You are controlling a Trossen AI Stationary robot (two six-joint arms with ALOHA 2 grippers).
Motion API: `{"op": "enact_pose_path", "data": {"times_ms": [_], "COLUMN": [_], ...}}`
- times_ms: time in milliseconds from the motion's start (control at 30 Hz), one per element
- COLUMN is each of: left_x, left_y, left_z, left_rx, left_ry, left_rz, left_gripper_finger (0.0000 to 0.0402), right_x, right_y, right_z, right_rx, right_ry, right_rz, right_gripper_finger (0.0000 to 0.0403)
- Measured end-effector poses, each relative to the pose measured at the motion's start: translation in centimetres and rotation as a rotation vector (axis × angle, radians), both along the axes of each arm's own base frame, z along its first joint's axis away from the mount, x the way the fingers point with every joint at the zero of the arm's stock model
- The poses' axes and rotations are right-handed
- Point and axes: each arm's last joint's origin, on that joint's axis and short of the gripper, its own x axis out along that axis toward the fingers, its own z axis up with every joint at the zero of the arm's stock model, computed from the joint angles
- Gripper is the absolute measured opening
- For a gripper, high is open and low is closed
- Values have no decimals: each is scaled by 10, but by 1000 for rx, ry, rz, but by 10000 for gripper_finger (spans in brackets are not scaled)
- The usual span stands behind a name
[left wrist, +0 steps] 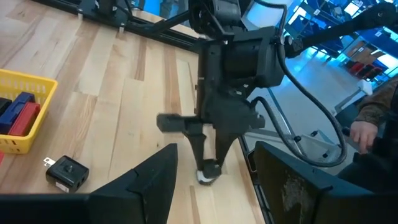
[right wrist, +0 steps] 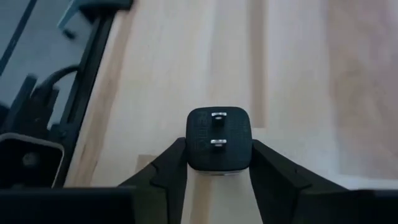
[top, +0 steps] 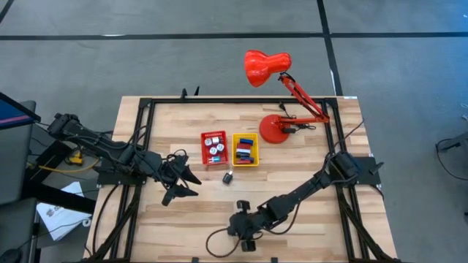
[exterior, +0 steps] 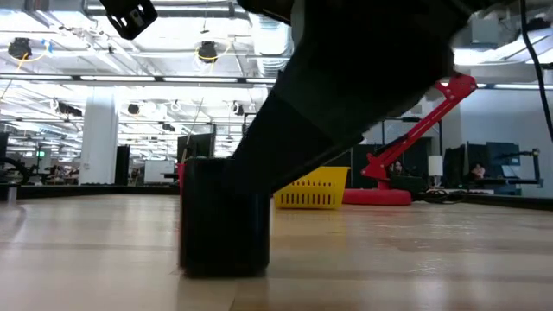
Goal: Pick & Place Office items
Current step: Put the bottom black charger adapter into the red basket
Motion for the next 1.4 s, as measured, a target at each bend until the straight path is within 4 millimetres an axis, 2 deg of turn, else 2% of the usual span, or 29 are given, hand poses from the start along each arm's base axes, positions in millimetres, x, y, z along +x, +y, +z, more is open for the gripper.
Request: {"op": "enact_pose_path", "data": {"times_ms": [67,167,267,400,467,633,767,933,1133,1400], "left_x": [0,0,0,1,5,22,40,57,60,59], "left_y": [0,0,2,6,7,4,2,4,10,13], "left_z": [0,0,-1,-3,-2,-3,-7,-13,-7,-8], "left_rx": [-5,-2,61,263,333,344,316,287,219,77], "left_ry": [1,1,-4,-37,-61,-134,-185,-232,-282,-257], "left_rz": [2,9,42,115,165,270,310,354,345,260], "left_gripper_finger": [209,209,209,209,209,209,209,209,209,209], "right_x": [0,0,-6,-18,-24,-36,-35,-31,-30,-26], "right_y": [-6,-22,-45,-82,-99,-134,-148,-154,-152,-151], "right_z": [8,37,79,140,163,200,212,214,210,205], "right_rx": [12,6,16,105,128,111,93,136,145,147], "right_ry": [-3,-33,-79,-173,-235,-358,-442,-460,-429,-415], "right_rz": [-57,-124,-174,-280,-331,-431,-434,-380,-340,-330], "right_gripper_finger": [140,138,131,132,136,137,137,137,137,138]}}
